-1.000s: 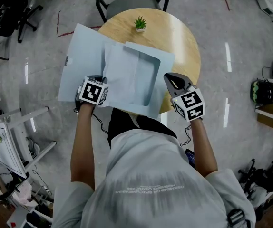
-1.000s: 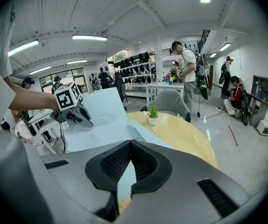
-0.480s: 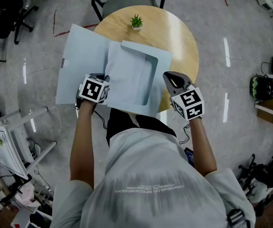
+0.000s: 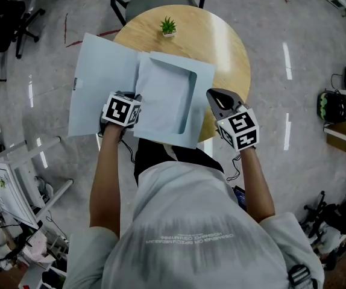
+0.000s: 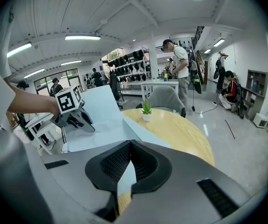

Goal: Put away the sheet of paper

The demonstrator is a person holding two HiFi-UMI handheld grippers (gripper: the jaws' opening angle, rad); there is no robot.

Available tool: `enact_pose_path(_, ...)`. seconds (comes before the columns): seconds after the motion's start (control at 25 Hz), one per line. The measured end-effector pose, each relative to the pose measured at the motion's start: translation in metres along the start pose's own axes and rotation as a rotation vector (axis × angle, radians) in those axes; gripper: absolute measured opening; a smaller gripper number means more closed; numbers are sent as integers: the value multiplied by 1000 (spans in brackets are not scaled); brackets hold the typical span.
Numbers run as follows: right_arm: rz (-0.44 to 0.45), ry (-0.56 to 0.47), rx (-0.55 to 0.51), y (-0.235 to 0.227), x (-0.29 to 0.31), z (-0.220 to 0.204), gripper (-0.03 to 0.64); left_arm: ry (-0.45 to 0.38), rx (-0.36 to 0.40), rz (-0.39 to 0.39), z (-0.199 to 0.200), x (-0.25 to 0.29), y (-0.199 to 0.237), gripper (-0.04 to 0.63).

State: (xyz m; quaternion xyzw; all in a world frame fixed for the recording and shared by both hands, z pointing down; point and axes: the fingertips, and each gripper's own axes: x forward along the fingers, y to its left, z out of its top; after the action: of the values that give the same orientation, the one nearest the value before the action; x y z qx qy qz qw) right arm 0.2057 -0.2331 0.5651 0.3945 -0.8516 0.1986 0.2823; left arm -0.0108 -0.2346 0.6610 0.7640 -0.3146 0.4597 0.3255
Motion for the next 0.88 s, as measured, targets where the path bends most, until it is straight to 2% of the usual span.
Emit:
enact_pose_path(0.68,-21,5,43,-23,-3,-13,28,20,-54,-107,8,36,-33,18)
enact_pose_path(0.76,-21,4,48,-24,-2,-14,28,-4,-107,-158,12,39,-39,18)
enact_pose_path(0.88,-21,3,54,-25,-4,-14,28,-32,-228,-249,15,42,-47,18)
